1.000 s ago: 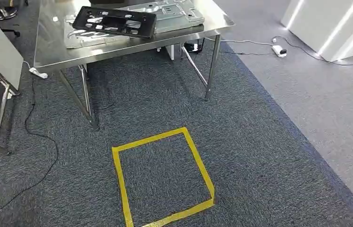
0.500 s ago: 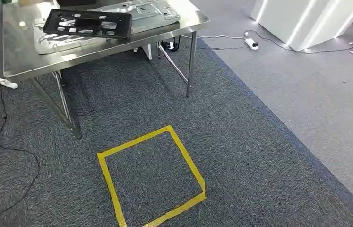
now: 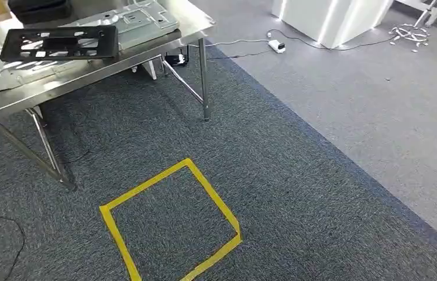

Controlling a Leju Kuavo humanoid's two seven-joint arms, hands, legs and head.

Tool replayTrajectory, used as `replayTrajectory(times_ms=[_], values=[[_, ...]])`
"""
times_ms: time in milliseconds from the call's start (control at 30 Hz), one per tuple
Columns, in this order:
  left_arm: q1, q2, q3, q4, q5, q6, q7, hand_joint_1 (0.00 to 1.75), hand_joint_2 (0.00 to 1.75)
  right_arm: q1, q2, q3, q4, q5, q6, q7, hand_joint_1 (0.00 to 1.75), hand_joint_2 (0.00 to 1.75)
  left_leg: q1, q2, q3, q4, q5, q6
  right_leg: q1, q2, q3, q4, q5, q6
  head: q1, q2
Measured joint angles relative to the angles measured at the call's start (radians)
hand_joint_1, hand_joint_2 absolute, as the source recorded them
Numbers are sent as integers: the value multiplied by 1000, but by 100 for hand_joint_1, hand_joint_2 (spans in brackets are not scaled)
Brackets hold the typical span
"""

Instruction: Take the parts from the cabinet and place them on the table.

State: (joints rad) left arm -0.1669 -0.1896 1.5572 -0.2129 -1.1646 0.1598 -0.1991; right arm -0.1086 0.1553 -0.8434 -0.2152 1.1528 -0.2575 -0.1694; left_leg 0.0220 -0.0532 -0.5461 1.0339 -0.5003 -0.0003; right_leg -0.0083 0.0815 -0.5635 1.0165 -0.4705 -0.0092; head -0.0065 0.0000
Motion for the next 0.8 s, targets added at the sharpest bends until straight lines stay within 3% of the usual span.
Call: replayTrajectory(times_ms=[33, 133, 167, 200, 233, 300, 333, 367, 400, 467, 500, 533, 633, 667, 700, 733, 767, 800], values=[[-1, 0, 0, 0, 1, -1, 0, 0, 0, -2, 0, 0, 0, 0, 0, 0, 0, 0, -5, -11, 1, -11, -7, 3, 6, 8, -7, 11, -3, 6, -1, 0], [-5, 0, 0, 0, 1, -3, 0, 0, 0, 2, 0, 0, 0, 0, 0, 0, 0, 0, -11, 12, 2, -6, -3, 21, -1, 27, -13, 1, 5, 25, 0, 0], [-5, -2, 0, 0, 2, -3, 0, 0, 0, 2, 0, 0, 0, 0, 0, 0, 0, 0, -3, 23, 4, -19, 5, 32, 1, 33, -15, 6, 3, 30, -1, 0], [-5, -1, 0, 0, 2, -4, 0, 0, 0, 3, 0, 0, 0, 0, 0, 0, 0, 0, -3, 34, 8, -23, 8, 37, 3, -11, -21, 25, -12, 33, 1, 0], [-5, -1, 0, 0, 2, -6, 0, 0, 0, 2, 0, 0, 0, 0, 0, 0, 0, 0, -3, 43, 8, -25, 8, 45, 3, -44, -43, 71, -44, 36, 2, 0], [-1, -1, 0, 0, 2, -13, 0, 0, 0, -1, 0, 0, 0, 0, 1, 1, 0, 0, -8, 66, 7, -24, 5, 49, 0, -69, -118, 221, -118, 43, 1, 0], [-1, -1, 0, 0, 2, -13, 0, 0, 0, -1, 0, 0, 0, 0, 1, 1, 0, 0, -10, 81, 7, -23, 3, 51, -2, -72, -153, 291, -140, 46, 2, 0], [-1, -1, 0, 0, 2, -13, 0, 0, 0, 0, 0, 0, 0, 0, 2, 1, 0, 0, -11, 92, 8, -22, 1, 51, -4, -74, -164, 312, -134, 46, 1, 0], [-2, -1, 0, 0, 2, -13, 0, 0, 0, 1, 0, 0, 0, 0, 3, 2, 0, 0, -12, 103, 9, -21, -1, 50, -4, -77, -149, 281, -105, 45, 2, 0], [-2, -2, 0, 0, 2, -13, 0, 0, 0, 2, 0, 0, 0, 1, 4, 2, 0, 0, -12, 123, 17, -21, -8, 46, -2, -95, -60, 113, -19, 36, 2, 0], [-3, -3, 0, 0, 2, -13, 0, 0, 0, 1, 0, 0, 0, 1, 5, 2, 0, 0, -13, 131, 23, -21, -11, 43, 4, -133, -13, 26, 10, 26, 1, 0], [-2, -4, 0, 0, 2, -14, -1, 0, 0, -3, 0, 0, 0, 2, 6, 2, 0, 0, -19, 140, 25, -20, -15, 37, 15, -155, -6, 10, -5, 20, 1, 0], [-7, -5, 0, 0, 2, -13, -1, 0, 0, -1, 0, -1, 0, 2, 8, 2, 0, 0, -16, 165, 33, -27, -17, 23, 19, -125, -14, 5, 1, 11, 1, 0], [-9, -6, 0, 0, 2, -13, -1, 0, 0, 0, -1, -1, 0, 2, 8, 2, 0, 0, -19, 175, 40, -30, -18, 16, 17, -113, -10, -7, 6, 4, 1, 0], [-10, -5, 0, 0, 2, -13, -1, 0, 0, 1, 0, -2, 0, 3, 8, 2, 0, 0, -13, 148, 37, -21, -30, 10, 4, -105, 2, -19, 14, -2, 1, 0], [-10, -5, 0, 0, 2, -13, -2, 0, 0, 0, 0, -2, 0, 3, 9, 2, 0, 0, -12, 95, 20, 19, -58, 7, 3, -95, 4, -25, 18, -9, 2, 0], [-9, -5, 0, 0, 2, -14, -2, 0, 0, -3, 0, -2, 0, 4, 9, 2, 0, 0, -11, 72, -13, 87, -97, 5, 4, -87, 2, -25, 18, -11, 0, 0], [-7, -5, 0, 0, 3, -13, -2, 0, 0, -4, 0, -2, 0, 5, 10, 2, 0, 0, -11, 63, -54, 172, -135, 3, 5, -75, 2, -24, 17, -12, 0, 0]])
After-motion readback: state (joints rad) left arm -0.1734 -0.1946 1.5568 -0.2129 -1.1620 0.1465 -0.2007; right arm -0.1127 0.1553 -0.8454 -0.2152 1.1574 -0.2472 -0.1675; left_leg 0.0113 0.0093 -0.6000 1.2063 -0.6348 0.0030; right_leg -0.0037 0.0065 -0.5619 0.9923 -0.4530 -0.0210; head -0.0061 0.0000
